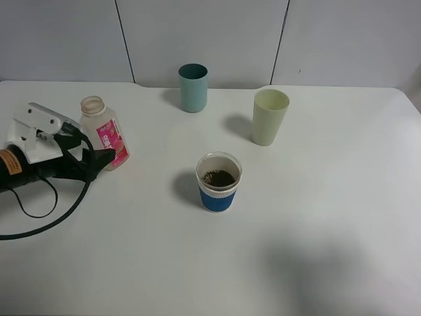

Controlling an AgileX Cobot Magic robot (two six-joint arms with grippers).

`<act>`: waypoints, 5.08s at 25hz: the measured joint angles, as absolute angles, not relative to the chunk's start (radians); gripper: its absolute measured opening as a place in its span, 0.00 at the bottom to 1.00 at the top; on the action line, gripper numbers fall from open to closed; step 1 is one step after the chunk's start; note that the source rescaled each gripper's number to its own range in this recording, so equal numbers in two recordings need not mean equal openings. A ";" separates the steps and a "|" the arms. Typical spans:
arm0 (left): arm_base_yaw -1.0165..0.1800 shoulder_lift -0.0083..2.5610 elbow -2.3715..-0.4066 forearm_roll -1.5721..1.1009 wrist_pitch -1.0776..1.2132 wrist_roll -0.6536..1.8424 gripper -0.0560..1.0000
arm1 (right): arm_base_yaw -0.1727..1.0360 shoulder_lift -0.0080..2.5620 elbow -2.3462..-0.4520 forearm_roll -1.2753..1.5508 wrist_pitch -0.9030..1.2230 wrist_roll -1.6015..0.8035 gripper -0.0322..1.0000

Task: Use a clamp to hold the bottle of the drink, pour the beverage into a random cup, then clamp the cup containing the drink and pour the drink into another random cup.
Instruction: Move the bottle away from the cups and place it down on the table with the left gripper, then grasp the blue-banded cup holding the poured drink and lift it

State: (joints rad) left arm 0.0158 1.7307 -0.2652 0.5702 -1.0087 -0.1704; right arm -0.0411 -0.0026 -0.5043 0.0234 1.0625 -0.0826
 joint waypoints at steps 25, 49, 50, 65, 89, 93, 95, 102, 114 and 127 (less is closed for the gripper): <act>0.016 1.190 -0.153 0.443 -0.863 -0.544 0.99 | -0.041 -0.003 -0.504 0.023 1.062 -0.083 1.00; 0.016 0.672 -0.307 0.336 -0.685 -0.556 1.00 | -0.041 -0.003 -0.504 0.023 1.062 -0.083 1.00; 0.016 0.671 -0.330 0.336 -0.671 -0.556 1.00 | -0.041 -0.003 -0.504 0.023 1.062 -0.083 1.00; 0.016 0.406 -0.576 0.192 0.322 -0.225 1.00 | -0.041 -0.003 -0.504 0.023 1.062 -0.083 1.00; 0.016 -0.004 -0.583 0.041 1.075 -0.070 1.00 | -0.041 -0.003 -0.504 0.023 1.062 -0.083 1.00; 0.016 -0.004 -0.584 0.069 1.088 -0.070 1.00 | -0.041 -0.003 -0.504 0.023 1.062 -0.083 1.00; 0.016 -0.004 -0.581 0.073 1.087 -0.070 1.00 | -0.041 -0.003 -0.504 0.023 1.062 -0.083 1.00; 0.016 -0.004 -0.506 0.058 1.065 -0.070 1.00 | -0.041 -0.003 -0.504 0.023 1.062 -0.083 1.00; 0.016 -0.004 -0.506 0.055 1.057 -0.070 1.00 | -0.041 -0.003 -0.504 0.023 1.062 -0.083 1.00; 0.016 -0.004 -0.506 0.054 1.057 -0.070 1.00 | -0.041 -0.003 -0.504 0.023 1.062 -0.083 1.00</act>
State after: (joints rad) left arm 0.0158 -0.0037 -0.5055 0.0543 1.0571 -0.0704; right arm -0.0411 -0.0026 -0.5043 0.0234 1.0625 -0.0826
